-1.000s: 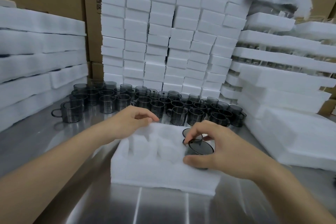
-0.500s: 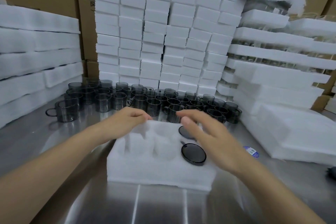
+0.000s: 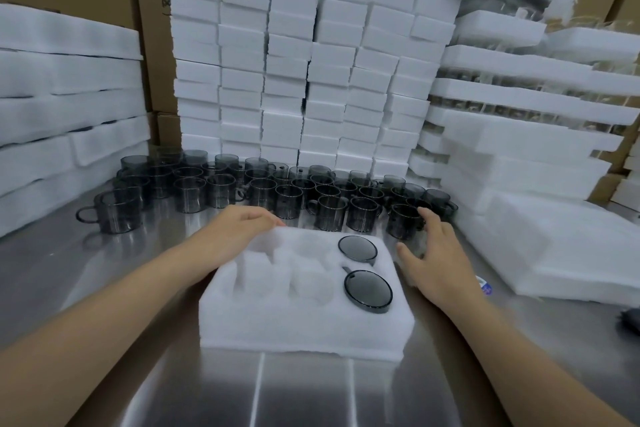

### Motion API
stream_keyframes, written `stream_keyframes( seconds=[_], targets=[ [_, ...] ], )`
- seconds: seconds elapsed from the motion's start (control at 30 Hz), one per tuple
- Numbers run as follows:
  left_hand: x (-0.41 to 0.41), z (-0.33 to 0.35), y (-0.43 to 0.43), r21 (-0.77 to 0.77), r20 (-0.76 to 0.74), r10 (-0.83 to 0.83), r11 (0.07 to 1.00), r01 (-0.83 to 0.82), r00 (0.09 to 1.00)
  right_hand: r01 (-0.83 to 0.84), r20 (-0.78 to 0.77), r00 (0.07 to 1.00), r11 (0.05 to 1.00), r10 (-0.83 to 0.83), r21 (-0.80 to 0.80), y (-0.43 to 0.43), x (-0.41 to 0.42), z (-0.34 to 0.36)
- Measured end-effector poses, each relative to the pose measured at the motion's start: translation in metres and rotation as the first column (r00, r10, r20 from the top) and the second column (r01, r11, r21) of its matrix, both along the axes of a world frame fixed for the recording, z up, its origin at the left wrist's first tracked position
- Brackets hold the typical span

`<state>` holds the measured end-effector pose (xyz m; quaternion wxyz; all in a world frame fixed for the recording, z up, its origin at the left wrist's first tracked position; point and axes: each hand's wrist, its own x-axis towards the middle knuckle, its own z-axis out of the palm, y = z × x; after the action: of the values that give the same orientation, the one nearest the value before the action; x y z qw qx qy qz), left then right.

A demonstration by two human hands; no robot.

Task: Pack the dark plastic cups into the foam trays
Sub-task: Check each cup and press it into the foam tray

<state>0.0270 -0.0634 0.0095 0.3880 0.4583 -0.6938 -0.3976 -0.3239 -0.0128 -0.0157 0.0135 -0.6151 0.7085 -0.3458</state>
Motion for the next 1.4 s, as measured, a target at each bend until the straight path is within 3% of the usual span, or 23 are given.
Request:
stream_keyframes(
  seconds=[0.17, 0.33, 0.47, 0.7, 0.9, 1.0, 1.2, 1.3, 1.4],
  targets=[
    [0.001, -0.001, 0.000, -0.008, 0.003, 0.021, 1.000, -0.021, 1.000, 0.096, -0.226, 0.972, 0.982, -0.057, 0.164, -0.008, 0.009, 0.008],
    [0.000, 0.000, -0.001, -0.010, 0.020, 0.029, 1.000, -0.029, 0.999, 0.083, -0.138, 0.988, 0.995, -0.075, 0.056, -0.007, 0.007, 0.007],
    [-0.003, 0.003, 0.006, -0.030, 0.006, 0.029, 0.999, -0.029, 1.000, 0.080, -0.148, 0.986, 0.996, -0.072, 0.050, -0.002, 0.009, 0.007],
    [-0.005, 0.011, 0.013, -0.101, 0.075, 0.061, 0.993, -0.053, 0.995, 0.084, -0.002, 0.996, 0.996, -0.084, 0.023, 0.000, 0.008, 0.004],
    [-0.004, 0.024, 0.025, -0.342, 0.201, 0.123, 0.938, -0.048, 0.972, 0.060, 0.170, 0.985, 0.962, -0.015, -0.265, 0.004, -0.001, 0.004],
    [-0.016, 0.032, 0.036, -0.372, 0.188, 0.075, 0.928, 0.000, 0.979, 0.014, 0.204, 0.977, 0.924, 0.070, -0.383, 0.012, 0.011, 0.021],
    [-0.046, 0.032, 0.055, -0.472, 0.250, -0.069, 0.863, 0.183, 0.966, -0.189, 0.081, 0.961, 0.846, 0.263, -0.499, 0.037, 0.072, 0.054],
    [-0.059, 0.032, 0.061, -0.467, 0.136, -0.167, 0.859, 0.212, 0.977, -0.222, 0.006, 0.961, 0.787, 0.276, -0.575, 0.052, 0.100, 0.062],
    [-0.058, 0.033, 0.060, -0.575, 0.048, -0.132, 0.807, 0.135, 0.990, -0.212, 0.087, 0.941, 0.769, 0.327, -0.604, 0.061, 0.117, 0.066]
  ],
)
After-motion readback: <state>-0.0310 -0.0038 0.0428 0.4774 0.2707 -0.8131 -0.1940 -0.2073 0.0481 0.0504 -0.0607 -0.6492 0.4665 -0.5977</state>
